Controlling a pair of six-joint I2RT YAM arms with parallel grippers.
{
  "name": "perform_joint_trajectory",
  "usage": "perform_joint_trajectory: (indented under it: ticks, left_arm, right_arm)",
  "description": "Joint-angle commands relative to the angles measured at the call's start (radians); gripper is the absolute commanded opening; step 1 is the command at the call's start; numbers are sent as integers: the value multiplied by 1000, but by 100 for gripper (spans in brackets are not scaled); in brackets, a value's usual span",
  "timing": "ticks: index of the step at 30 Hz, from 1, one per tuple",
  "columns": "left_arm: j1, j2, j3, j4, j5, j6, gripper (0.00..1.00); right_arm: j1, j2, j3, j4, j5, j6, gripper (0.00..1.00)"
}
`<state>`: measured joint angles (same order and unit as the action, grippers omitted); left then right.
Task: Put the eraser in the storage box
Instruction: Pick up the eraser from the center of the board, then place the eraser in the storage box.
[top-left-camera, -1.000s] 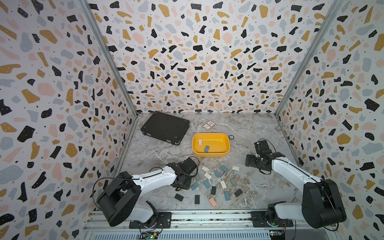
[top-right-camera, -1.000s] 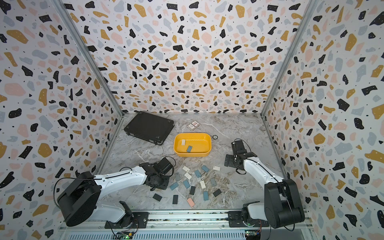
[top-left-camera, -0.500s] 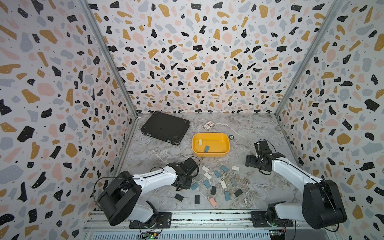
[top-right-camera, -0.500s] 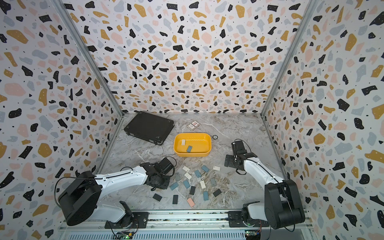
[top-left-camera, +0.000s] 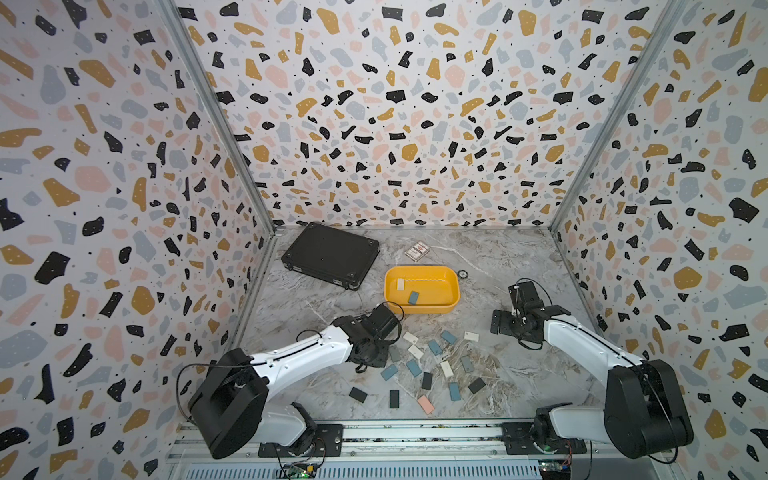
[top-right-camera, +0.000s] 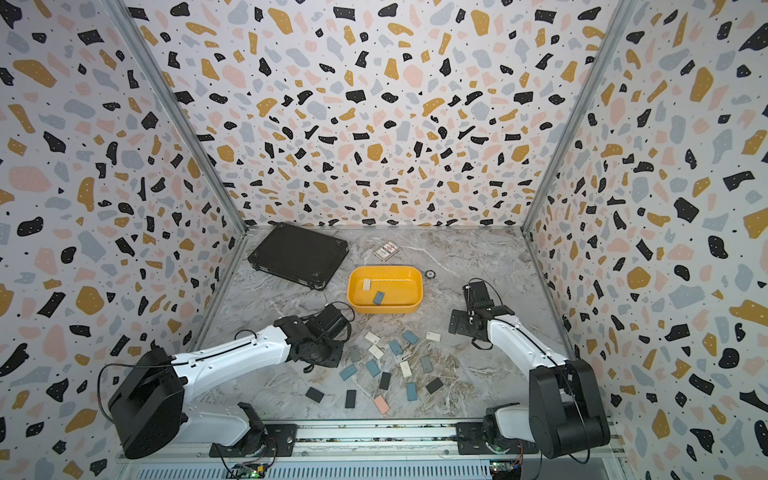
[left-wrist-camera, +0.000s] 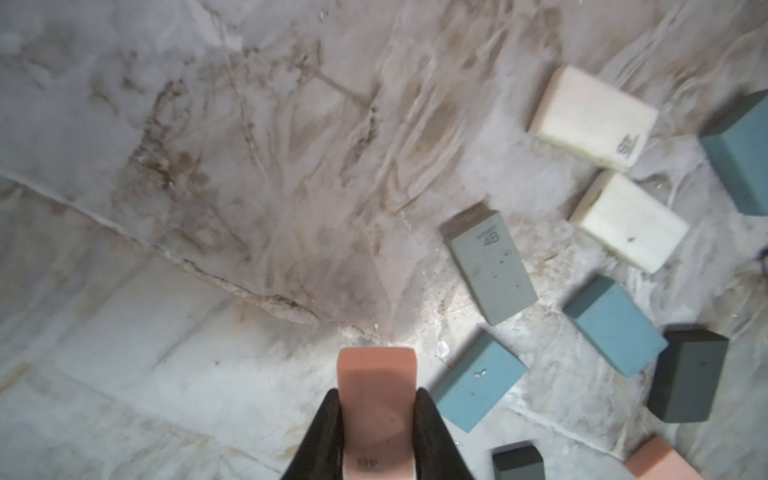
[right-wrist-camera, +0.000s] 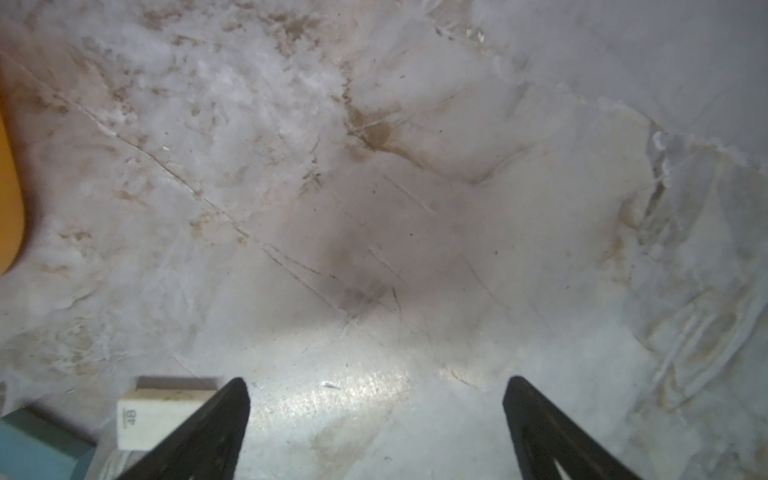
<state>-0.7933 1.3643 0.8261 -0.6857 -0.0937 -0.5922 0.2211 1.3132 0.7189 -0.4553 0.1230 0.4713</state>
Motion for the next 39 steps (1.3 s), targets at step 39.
perform_joint_trajectory:
  ticks: [39]
  left_arm:
    - [158,533,836,-27,37,264,30]
  right_arm:
    - [6,-25,70,-66,39,-14,98]
